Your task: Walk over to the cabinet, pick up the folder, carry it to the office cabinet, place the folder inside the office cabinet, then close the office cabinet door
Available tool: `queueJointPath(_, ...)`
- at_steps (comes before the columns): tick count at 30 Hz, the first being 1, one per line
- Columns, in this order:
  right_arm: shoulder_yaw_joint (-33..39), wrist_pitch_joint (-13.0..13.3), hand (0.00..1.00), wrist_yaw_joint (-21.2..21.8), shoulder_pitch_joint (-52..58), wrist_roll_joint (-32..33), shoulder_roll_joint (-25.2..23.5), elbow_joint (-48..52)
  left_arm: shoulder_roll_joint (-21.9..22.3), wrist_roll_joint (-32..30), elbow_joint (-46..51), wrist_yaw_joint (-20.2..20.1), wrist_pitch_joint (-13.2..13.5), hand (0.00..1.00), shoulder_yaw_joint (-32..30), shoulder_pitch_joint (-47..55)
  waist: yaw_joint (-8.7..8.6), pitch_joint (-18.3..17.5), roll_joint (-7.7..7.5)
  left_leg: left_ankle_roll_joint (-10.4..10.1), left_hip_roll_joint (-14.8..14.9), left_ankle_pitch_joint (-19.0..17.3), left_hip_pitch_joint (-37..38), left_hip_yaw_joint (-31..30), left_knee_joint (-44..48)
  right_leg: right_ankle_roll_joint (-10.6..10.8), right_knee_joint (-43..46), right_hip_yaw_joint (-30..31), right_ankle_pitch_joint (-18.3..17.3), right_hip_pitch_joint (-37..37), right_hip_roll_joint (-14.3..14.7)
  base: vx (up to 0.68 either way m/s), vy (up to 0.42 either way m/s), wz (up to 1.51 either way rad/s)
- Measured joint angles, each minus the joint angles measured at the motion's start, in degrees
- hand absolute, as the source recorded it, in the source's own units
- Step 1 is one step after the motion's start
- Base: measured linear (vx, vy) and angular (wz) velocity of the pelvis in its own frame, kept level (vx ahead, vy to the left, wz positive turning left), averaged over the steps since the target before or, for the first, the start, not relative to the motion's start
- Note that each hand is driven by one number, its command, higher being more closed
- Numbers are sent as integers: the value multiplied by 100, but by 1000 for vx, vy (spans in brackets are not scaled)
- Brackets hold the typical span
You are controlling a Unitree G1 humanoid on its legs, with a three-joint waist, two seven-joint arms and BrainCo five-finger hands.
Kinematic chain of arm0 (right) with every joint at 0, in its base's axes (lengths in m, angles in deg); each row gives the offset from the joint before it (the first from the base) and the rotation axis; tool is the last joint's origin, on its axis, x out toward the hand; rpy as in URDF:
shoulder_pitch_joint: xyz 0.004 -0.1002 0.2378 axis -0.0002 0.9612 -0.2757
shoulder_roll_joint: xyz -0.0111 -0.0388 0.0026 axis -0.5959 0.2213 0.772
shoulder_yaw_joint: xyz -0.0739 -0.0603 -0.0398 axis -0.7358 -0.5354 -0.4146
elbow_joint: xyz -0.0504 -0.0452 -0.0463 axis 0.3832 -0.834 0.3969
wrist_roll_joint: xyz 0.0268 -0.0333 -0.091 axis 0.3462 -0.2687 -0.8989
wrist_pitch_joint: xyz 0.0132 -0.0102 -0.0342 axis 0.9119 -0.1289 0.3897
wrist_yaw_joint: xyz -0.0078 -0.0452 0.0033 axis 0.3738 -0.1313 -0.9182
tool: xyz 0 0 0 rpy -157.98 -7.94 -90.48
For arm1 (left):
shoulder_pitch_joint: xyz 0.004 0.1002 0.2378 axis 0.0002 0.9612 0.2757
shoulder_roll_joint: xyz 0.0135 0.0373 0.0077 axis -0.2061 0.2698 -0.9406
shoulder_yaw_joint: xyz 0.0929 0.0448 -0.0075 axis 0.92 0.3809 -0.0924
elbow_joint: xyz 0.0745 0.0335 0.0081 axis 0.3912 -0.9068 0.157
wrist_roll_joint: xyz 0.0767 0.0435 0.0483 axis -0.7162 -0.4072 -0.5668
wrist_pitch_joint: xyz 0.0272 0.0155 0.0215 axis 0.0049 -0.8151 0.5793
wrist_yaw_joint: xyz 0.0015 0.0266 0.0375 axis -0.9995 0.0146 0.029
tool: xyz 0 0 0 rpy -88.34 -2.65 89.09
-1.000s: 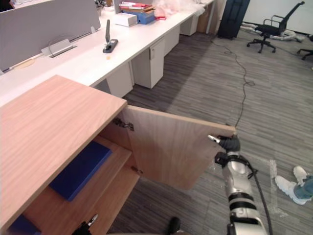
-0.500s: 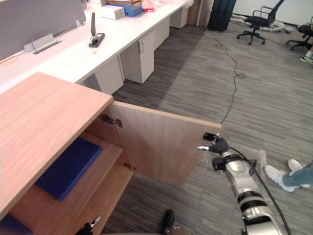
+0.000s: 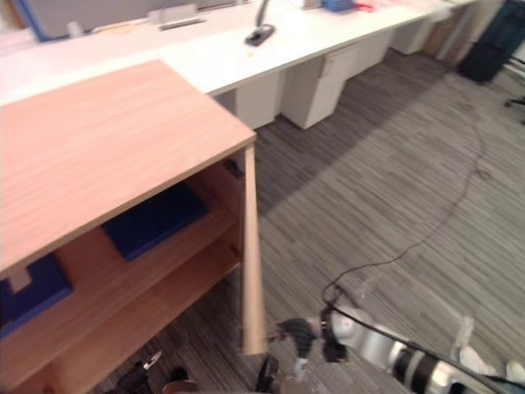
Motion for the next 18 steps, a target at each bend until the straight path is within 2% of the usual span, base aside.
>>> queueJointPath(1, -44, 40, 0, 158, -52, 0, 166, 189, 30, 9, 0, -1, -10, 0, -118, 103, 29, 14, -26, -24, -10, 68, 5, -10, -37, 0, -8, -116, -19, 86, -34, 124, -68, 82)
queueJointPath(2, -46, 52, 0, 345, -32, -3, 586, 462, 22, 20, 33, -12, -12, 0, -351, 325, 83, -8, -133, -23, -31, 108, 22, -96, -69, -21, -10, -288, -40, 201, -88, 78, -6, 67)
queueJointPath(3, -24, 52, 0, 407, 7, 0, 783, 574, 8, 38, 56, -23, -12, 0, -456, 405, 107, -24, -198, -20, -46, 120, 13, -166, -70, -12, -12, -340, -58, 233, -112, 98, 6, 60)
queueJointPath(5, 206, 44, 0, 643, 420, 27, 1630, 1091, -16, 151, 129, -99, -24, 0, -921, 620, 203, -118, -432, -5, -104, 159, -77, -412, -93, 36, -13, -598, -101, 357, -184, 86, 10, 56)
queueJointPath(6, 283, 44, 0, 671, 511, 36, 1705, 1147, -17, 171, 137, -109, -26, 0, -972, 635, 212, -136, -461, -1, -115, 163, -74, -454, -97, 41, -16, -631, -104, 369, -197, 90, 13, 62)
queueJointPath(8, 1233, 16, 0, 1014, 1581, 265, 2253, 1605, 10, 248, 168, -220, -71, 0, -1339, 762, 308, -201, -560, 22, -222, 222, -72, -820, -145, 90, -72, -946, -135, 636, -320, 84, 47, 82)
queueJointPath(9, 1589, 6, 0, 1110, 1895, 275, 2308, 1685, 9, 251, 168, -298, -101, 0, -1444, 813, 341, -215, -573, 34, -270, 237, -62, -943, -146, 142, -129, -1065, -170, 772, -368, 26, 57, 77)
queueJointPath(12, 1678, -30, 0, 1139, 2207, 227, 2265, 1674, -2, 263, 200, -375, -149, 0, -1636, 825, 455, -211, -566, 49, -326, 240, -66, -1161, -144, 202, -205, -1251, -238, 956, -426, -55, 44, 53)
queueJointPath(14, 1676, -35, 0, 1130, 2248, 192, 2035, 1590, -16, 267, 211, -375, -172, 0, -1718, 878, 502, -211, -572, 170, -369, 192, -62, -1250, -134, 210, -209, -1312, -241, 1035, -449, -58, 31, 35)
queueJointPath(16, 1679, -30, 0, 1023, 2217, 69, 1295, 1131, -11, 270, 221, -374, -203, 0, -1757, 904, 589, -207, -555, 261, -448, 161, -73, -1409, -99, 233, -211, -1362, -242, 1136, -468, -66, 17, 34)
queueJointPath(18, 1677, -29, 0, 829, 2104, -142, 586, 518, -11, 309, 236, -373, -208, 0, -1709, 902, 598, -202, -538, 289, -490, 178, -84, -1540, -106, 248, -211, -1488, -248, 1215, -520, -56, 26, 38)
